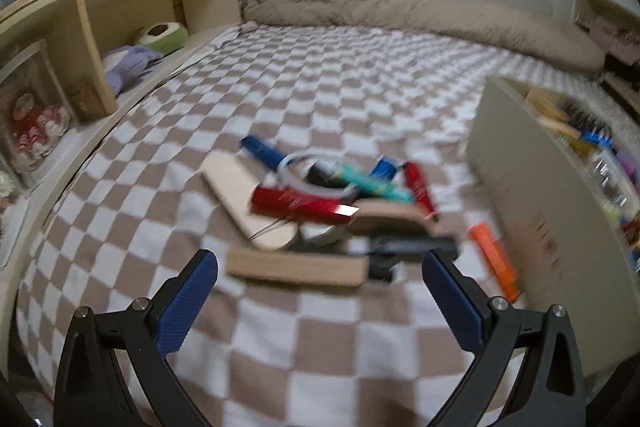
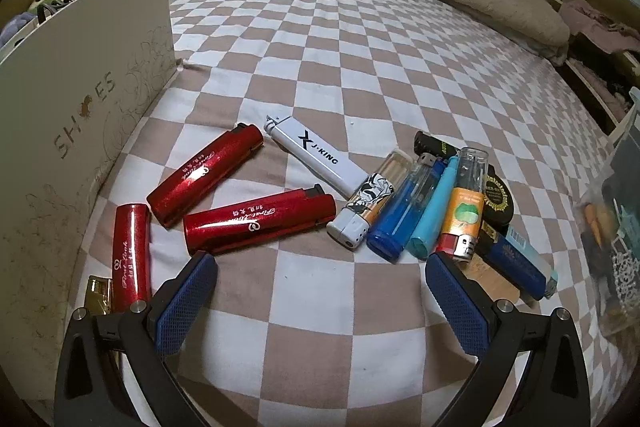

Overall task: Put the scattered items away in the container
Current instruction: 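Grasp a red lighter with the right tool while the left tool grasps a wooden stick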

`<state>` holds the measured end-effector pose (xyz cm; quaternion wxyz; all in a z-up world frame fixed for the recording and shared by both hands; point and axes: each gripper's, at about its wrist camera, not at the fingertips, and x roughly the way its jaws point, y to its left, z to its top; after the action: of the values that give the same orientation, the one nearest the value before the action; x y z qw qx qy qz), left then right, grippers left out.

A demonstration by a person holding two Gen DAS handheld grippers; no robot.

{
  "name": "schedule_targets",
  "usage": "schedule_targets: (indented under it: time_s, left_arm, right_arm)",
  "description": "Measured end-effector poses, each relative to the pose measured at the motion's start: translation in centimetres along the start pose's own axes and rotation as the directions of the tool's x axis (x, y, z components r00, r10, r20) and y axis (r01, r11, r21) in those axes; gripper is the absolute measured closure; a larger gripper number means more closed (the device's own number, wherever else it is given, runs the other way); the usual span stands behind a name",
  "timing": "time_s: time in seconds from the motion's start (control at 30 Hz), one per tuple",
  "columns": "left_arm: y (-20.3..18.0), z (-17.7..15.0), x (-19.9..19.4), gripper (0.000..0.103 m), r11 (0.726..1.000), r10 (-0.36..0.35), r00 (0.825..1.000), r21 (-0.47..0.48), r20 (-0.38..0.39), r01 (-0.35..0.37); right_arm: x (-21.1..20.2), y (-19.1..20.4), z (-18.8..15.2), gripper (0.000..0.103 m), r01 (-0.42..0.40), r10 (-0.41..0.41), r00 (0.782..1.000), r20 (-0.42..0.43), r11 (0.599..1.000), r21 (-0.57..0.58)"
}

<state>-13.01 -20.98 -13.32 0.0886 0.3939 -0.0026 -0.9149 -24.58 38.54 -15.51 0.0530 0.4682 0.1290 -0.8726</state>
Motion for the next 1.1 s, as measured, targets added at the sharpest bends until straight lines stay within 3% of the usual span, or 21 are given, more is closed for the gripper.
schedule_targets:
  time_s: [0.13,0.33,0.7,1.1]
  left_arm:
    - [1.4,-1.6,1.1,0.000,1.000,0.021,0.999,0.007,-0.039,-0.021]
    - [2.0,-3.3,3.1,0.000,1.000,-0.022,0.995,0.016,-0.095,0.024]
    - [1.5,-3.0,4.2,0.000,0.998,-0.054,0.997,0.015,-0.059,0.055]
    - [1.0,-1.2,5.9,0.000,0.997,-0.067,0.993,0.031,-0.096,0.070]
  right_arm:
    - [0.2,0.1,0.0,0.000,0.004,-0.004,1.000,0.004,1.000,-0.005]
    - [0.5,0.2,-0.1,0.000,-0.001,0.001,1.000,0.004,1.000,0.000]
    - [0.6,0.5,-0.3,0.000,-0.002,0.003,0.999,0.033,1.000,-0.014]
    - [0.9,-0.8,-0.7,0.000,-0.144,0.143,0.989,0.034,0.989,0.022]
